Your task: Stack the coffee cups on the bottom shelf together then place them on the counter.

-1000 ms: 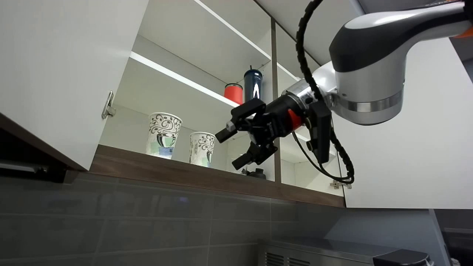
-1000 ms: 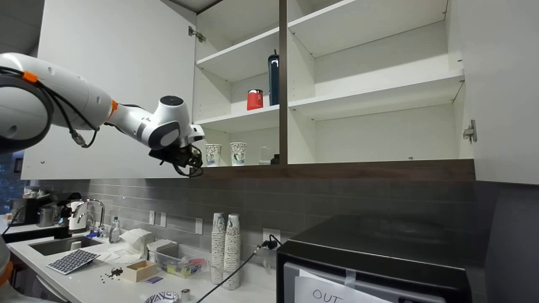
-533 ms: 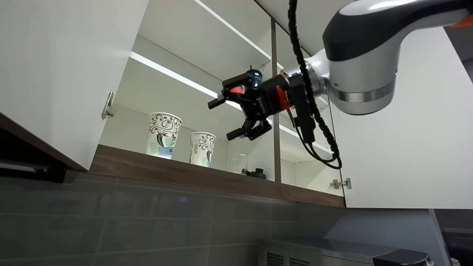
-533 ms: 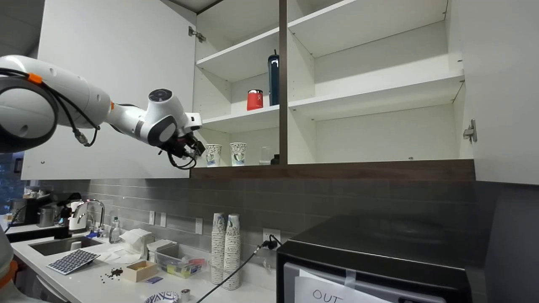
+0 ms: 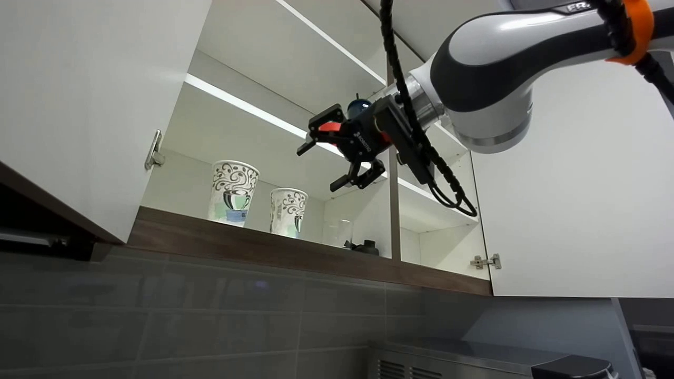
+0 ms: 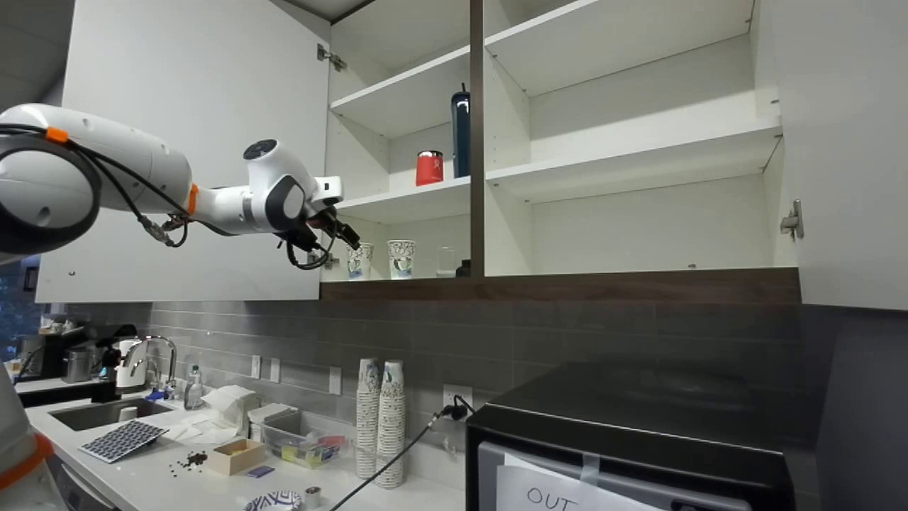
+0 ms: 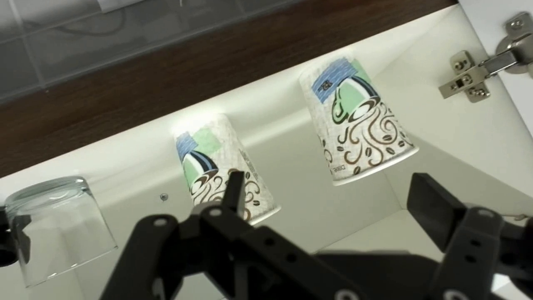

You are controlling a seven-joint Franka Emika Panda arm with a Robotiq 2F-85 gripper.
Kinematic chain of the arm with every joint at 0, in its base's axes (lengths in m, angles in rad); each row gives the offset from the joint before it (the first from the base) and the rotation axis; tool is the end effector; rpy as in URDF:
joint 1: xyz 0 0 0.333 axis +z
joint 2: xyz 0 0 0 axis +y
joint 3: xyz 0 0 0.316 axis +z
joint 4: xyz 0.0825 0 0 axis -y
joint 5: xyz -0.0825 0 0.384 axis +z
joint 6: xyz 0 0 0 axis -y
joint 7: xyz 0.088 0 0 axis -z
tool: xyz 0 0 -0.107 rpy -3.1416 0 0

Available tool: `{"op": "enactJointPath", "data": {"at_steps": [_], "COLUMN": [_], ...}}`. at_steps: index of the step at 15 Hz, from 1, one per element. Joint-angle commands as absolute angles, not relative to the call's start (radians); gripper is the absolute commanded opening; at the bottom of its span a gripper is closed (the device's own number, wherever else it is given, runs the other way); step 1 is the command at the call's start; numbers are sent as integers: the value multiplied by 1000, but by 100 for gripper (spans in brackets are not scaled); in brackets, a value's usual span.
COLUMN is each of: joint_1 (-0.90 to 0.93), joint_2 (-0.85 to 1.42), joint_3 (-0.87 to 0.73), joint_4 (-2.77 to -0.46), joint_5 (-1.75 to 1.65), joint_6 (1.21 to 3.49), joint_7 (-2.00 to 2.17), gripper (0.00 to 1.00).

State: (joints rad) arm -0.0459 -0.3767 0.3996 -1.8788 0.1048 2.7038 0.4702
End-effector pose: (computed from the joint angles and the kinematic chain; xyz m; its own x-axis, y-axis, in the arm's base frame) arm 0.4363 0.2149 0.7919 0.4630 -0.2852 0.8392 0.1307 -0.9145 -0.3829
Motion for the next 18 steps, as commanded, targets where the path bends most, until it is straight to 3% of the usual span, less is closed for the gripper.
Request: {"op": "enactJointPath", "data": {"at_steps": [1, 18], "joint_1": [-80, 92], "joint_2": [-351, -69], "joint_3": [427, 403], "joint_4": [-1799, -1422], "joint_5": [-4, -163], "joint_6": [2622, 2367], "joint_7": [578, 772], "gripper": [100, 100]}}
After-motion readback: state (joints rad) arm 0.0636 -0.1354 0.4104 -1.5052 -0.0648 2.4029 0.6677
